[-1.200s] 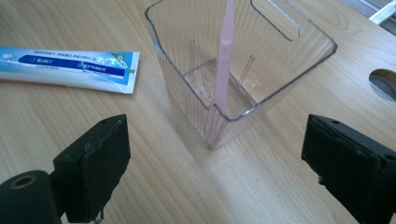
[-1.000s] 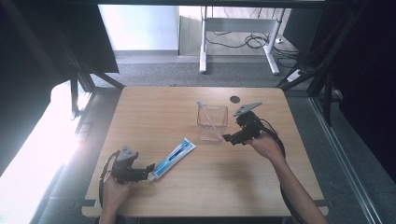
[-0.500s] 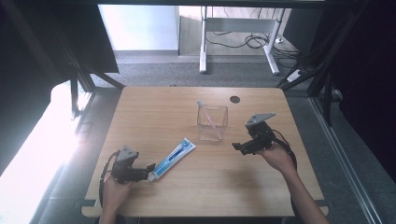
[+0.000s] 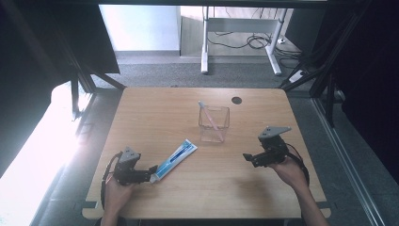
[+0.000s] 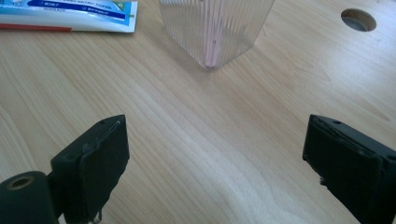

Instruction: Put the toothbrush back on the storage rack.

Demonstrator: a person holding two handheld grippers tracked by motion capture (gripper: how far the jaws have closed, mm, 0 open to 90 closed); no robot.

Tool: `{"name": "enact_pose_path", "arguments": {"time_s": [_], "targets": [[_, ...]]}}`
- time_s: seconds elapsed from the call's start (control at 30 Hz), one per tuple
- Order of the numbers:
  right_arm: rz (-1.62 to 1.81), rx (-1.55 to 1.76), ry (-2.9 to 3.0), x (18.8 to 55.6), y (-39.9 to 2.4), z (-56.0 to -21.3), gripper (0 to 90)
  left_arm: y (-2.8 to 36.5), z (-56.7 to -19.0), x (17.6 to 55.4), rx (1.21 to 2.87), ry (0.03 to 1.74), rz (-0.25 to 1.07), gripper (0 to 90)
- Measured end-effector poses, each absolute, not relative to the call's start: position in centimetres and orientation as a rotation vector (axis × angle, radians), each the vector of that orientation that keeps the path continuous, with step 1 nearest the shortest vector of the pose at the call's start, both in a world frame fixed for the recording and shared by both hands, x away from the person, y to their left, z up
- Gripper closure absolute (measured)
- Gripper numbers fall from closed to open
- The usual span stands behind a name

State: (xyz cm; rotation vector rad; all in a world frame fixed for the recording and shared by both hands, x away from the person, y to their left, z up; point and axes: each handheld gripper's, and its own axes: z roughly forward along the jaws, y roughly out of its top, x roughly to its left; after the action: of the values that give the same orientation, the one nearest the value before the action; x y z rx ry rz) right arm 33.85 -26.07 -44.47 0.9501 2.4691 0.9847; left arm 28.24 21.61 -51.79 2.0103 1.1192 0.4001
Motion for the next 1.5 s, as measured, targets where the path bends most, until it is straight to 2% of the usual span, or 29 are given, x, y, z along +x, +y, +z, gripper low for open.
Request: {"name": "enact_pose_path", "arguments": {"time_s": [0.37, 0.5, 1.5], "targets": [[1.029, 0.982, 2.439, 32.0, -27.5, -45.9, 5.3, 21.4, -51.8, 28.3, 2.009, 1.117, 0.395, 13.8], [1.069, 1.014, 2.418, 31.2, -28.0, -46.7, 0.0, 21.3, -51.8, 28.3, 2.008, 1.118, 0.396, 13.8], [1.006, 1.018, 2.373, 27.7, -29.4, -51.9, 1.3, 20.6, -51.9, 28.2, 2.031, 1.098, 0.391, 13.8]]}}
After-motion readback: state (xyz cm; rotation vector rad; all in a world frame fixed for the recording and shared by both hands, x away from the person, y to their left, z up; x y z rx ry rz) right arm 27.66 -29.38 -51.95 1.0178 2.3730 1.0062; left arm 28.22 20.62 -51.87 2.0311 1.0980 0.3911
